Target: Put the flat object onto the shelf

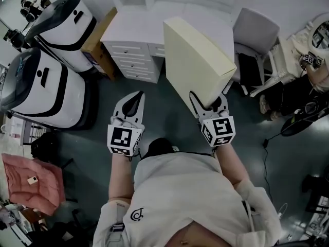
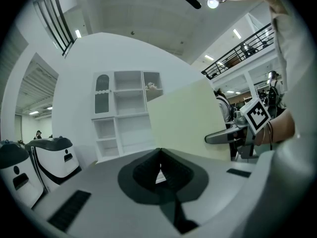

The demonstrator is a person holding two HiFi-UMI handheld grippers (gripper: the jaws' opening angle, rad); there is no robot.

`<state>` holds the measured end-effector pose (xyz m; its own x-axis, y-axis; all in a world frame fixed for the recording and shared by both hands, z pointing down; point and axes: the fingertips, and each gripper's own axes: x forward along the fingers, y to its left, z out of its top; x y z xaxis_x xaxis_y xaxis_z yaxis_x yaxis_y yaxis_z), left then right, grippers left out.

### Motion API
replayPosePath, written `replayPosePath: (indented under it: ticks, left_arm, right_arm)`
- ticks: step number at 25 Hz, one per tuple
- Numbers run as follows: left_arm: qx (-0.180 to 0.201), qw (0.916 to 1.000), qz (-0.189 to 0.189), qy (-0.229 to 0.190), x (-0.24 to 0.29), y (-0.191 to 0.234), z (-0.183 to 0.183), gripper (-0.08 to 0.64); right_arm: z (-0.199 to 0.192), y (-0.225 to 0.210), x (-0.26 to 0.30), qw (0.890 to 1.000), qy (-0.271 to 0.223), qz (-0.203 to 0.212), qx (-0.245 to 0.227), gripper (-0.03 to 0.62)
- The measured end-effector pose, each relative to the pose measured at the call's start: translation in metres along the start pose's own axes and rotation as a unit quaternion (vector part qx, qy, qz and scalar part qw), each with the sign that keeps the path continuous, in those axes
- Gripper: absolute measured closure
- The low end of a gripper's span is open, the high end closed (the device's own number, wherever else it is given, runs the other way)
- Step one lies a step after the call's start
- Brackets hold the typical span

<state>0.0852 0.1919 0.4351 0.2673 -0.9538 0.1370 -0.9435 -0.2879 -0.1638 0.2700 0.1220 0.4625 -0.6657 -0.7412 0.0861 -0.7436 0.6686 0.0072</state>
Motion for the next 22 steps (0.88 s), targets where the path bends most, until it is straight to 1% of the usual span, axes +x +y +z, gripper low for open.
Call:
replayPosePath:
  ticks: [2, 6, 11, 15, 19, 22]
  left_arm:
    - [0.002, 1.0, -0.001, 0.003, 0.004, 0.006, -0.002, 0.546]
    - [-0.009, 1.0, 0.001, 0.003, 0.021, 0.023, -0.005, 0.546]
    - [-0.005, 0.9996, -0.027, -0.001, 0.05, 0.048, -0.014, 0.546]
    - [-0.011, 0.9989, -0.043, -0.015, 0.082, 0.091, -0.016, 0.546]
    - [-0.012, 0.9976, -0.064, -0.024, 0.119, 0.139, -0.012, 0.546]
    - [-0.013, 0.9955, -0.089, -0.03, 0.151, 0.18, -0.007, 0.546]
  right_arm:
    - [-0.005, -0.001, 0.008, 1.0, 0.004, 0.0, 0.012, 0.319]
    - [-0.005, -0.009, 0.03, 1.0, 0.007, -0.003, 0.027, 0.318]
    - [-0.005, -0.017, 0.069, 0.999, 0.011, -0.023, 0.028, 0.319]
    - [0.0, -0.019, 0.112, 0.999, 0.008, -0.042, 0.026, 0.319]
    - [0.009, -0.029, 0.161, 0.997, 0.007, -0.074, 0.024, 0.319]
    - [0.021, -0.036, 0.205, 0.994, 0.004, -0.102, 0.03, 0.319]
